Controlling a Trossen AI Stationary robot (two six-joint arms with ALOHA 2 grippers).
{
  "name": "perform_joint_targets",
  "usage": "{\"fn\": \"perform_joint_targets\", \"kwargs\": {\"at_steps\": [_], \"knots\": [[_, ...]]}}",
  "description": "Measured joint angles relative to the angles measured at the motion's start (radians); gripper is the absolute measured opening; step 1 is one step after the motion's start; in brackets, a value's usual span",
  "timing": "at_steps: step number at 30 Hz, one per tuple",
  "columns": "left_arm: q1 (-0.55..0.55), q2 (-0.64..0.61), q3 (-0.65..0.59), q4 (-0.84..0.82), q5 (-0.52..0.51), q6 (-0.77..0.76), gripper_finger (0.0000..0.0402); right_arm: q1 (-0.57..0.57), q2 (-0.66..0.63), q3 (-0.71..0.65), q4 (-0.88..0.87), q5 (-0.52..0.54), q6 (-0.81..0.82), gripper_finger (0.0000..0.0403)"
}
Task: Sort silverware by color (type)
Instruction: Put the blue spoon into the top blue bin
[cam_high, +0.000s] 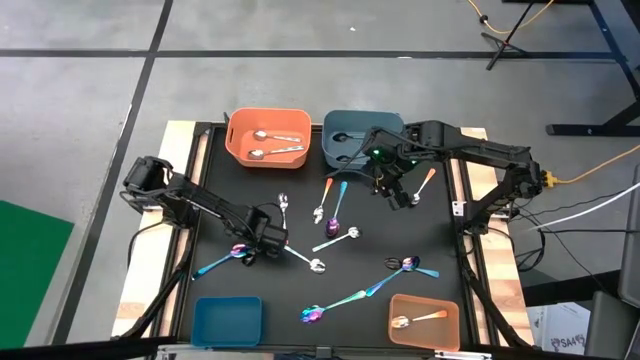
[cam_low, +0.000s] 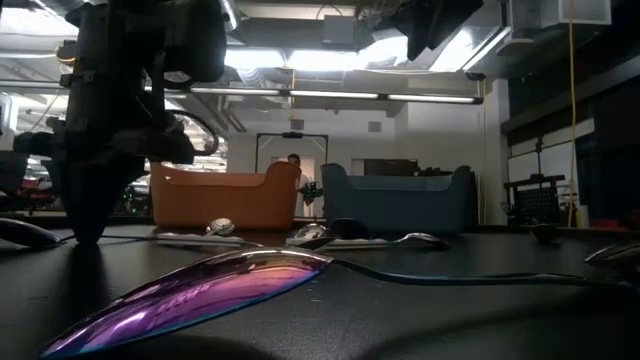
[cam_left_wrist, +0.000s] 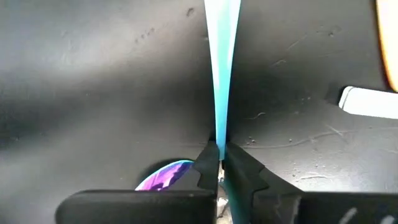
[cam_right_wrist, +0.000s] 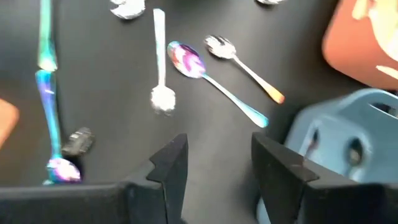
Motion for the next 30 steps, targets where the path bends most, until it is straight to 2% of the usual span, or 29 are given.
{"fn": "perform_joint_targets", "kwargs": {"at_steps": [6, 12, 22, 26, 30], "knots": [[0.006, 0.005, 0.058, 0.048, -0.137, 0.096, 0.0002, 0.0, -0.001, 0.0, 0.002, -0.144, -0.001, 0.0166], [0.008, 0.003, 0.139, 0.061, -0.194, 0.239, 0.0001, 0.0, 0.001, 0.0, 0.031, -0.215, 0.0, 0.0166], [0.014, 0.003, 0.285, 0.06, -0.271, 0.581, 0.0001, 0.001, 0.014, 0.0, 0.102, -0.342, 0.004, 0.0166], [0.014, 0.002, 0.326, 0.057, -0.37, 0.677, 0.0, 0.001, 0.014, 0.0, 0.159, -0.355, 0.08, 0.0166], [0.014, 0.002, 0.356, 0.075, -0.518, 0.757, 0.0, 0.001, 0.014, 0.0, 0.199, -0.346, 0.207, 0.0166]]}}
